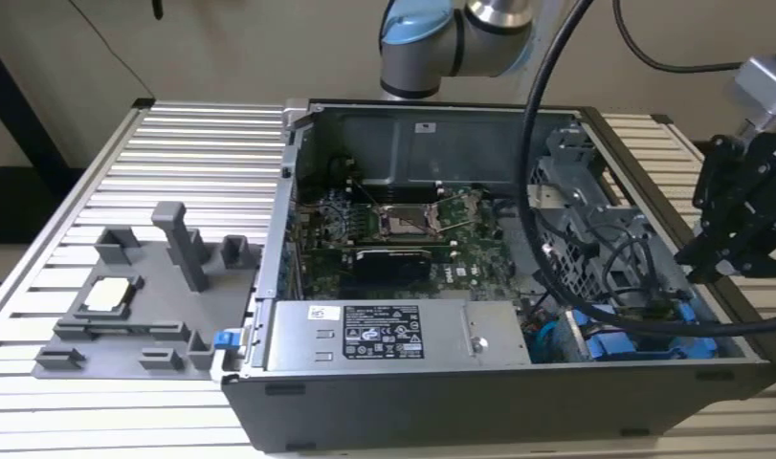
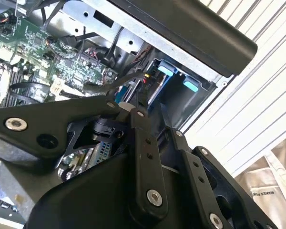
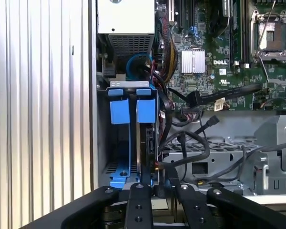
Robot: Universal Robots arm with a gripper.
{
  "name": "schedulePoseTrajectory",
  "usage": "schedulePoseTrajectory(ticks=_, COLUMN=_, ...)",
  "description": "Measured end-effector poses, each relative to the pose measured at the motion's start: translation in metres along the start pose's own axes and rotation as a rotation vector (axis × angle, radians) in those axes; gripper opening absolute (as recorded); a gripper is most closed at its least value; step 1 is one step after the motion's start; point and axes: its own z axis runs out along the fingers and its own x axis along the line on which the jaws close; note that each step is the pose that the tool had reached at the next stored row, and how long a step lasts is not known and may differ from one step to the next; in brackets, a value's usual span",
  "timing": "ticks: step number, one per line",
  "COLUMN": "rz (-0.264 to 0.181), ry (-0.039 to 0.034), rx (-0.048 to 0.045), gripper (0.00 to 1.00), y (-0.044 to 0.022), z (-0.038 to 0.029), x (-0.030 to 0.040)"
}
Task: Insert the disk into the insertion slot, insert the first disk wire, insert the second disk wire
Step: 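Insert the first disk wire, then insert the second disk wire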
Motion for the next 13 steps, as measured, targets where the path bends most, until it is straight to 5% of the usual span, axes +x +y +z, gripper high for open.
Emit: schedulePoseTrajectory(ticks=13, rz=0.000, ry=0.0000, rx=-0.0001, gripper=0.27, y=0.0002, z=-0.0016, x=-0.0039)
